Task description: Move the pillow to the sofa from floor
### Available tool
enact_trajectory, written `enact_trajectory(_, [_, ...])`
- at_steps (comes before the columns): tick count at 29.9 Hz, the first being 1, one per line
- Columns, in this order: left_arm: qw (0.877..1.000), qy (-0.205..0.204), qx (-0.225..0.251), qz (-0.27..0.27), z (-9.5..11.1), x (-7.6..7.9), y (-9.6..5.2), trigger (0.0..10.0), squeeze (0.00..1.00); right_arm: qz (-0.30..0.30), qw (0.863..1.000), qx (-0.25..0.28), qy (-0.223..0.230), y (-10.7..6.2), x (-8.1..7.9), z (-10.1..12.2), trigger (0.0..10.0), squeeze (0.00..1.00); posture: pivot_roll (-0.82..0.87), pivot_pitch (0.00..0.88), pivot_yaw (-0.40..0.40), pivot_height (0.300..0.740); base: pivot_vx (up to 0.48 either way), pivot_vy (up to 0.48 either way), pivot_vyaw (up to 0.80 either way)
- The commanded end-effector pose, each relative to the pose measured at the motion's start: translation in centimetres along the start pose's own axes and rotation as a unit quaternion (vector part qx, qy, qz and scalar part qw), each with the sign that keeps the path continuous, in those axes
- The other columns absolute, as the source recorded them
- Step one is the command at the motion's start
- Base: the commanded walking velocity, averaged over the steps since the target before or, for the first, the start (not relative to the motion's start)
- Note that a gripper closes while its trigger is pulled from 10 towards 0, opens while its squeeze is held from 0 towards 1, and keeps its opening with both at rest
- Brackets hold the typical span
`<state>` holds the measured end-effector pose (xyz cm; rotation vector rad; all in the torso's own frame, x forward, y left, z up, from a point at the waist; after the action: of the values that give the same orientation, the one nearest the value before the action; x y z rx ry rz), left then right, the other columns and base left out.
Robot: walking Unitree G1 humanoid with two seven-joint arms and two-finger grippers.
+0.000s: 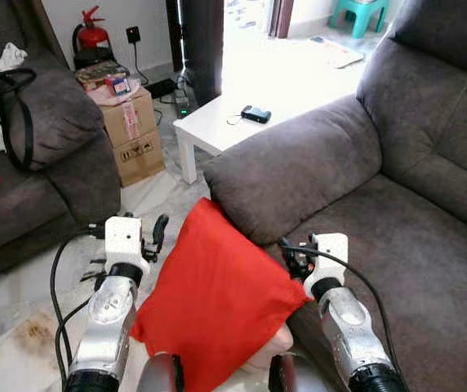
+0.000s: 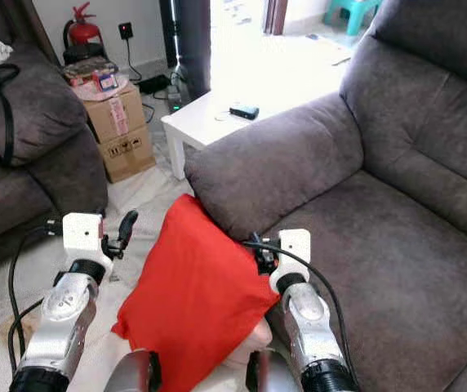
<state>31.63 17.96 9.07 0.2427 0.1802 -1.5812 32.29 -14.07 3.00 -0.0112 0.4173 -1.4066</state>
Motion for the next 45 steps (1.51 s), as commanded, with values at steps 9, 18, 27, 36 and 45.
enact_trajectory(9, [0.995,0.013,-0.094,-0.012,-5.0,0.1,-3.3,10.0,0.00,-0.044,0.995,-0.049,0.078,1.0,1.3,-0.9,10.0,1.00,0.03,0.117,-0.039,0.625,0.000,0.000,0.00])
enact_trajectory(18, [0.990,0.020,-0.140,-0.009,-7.7,0.3,-5.8,10.0,0.00,-0.034,0.995,-0.063,0.069,1.9,0.8,-0.1,10.0,1.00,0.04,0.140,-0.065,0.625,0.000,0.000,0.00])
enact_trajectory(27, [0.992,0.023,-0.126,0.008,-7.2,0.0,-6.2,10.0,0.00,-0.046,0.990,-0.083,0.100,1.9,0.9,-0.7,10.0,1.00,0.04,0.156,-0.078,0.625,0.000,0.000,0.00])
enact_trajectory(36, [0.990,0.068,0.006,0.124,-0.7,-4.0,-5.4,10.0,0.00,-0.079,0.982,-0.151,0.082,0.7,1.7,-3.8,10.0,1.00,0.05,0.189,-0.096,0.625,0.000,0.000,0.00])
enact_trajectory(45, [0.991,0.037,0.044,0.118,2.4,-3.6,-3.6,10.0,0.00,-0.115,0.959,-0.168,0.197,0.4,1.8,-4.6,10.0,1.00,0.05,0.211,-0.097,0.625,0.000,0.000,0.00])
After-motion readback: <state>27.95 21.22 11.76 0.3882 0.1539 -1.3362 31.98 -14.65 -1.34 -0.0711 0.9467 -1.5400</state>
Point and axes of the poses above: a point about 5 cm out from each wrist's last joint towards the gripper, its own y axis pointing out of the wrist towards the gripper, its own z axis along the axis of the wrist's last joint, x = y × z, the point moved 2 cm from there along y, pointing out of the wrist towards the gripper, and after that the axes turned 11 degrees about y, right-handed, at the moved point
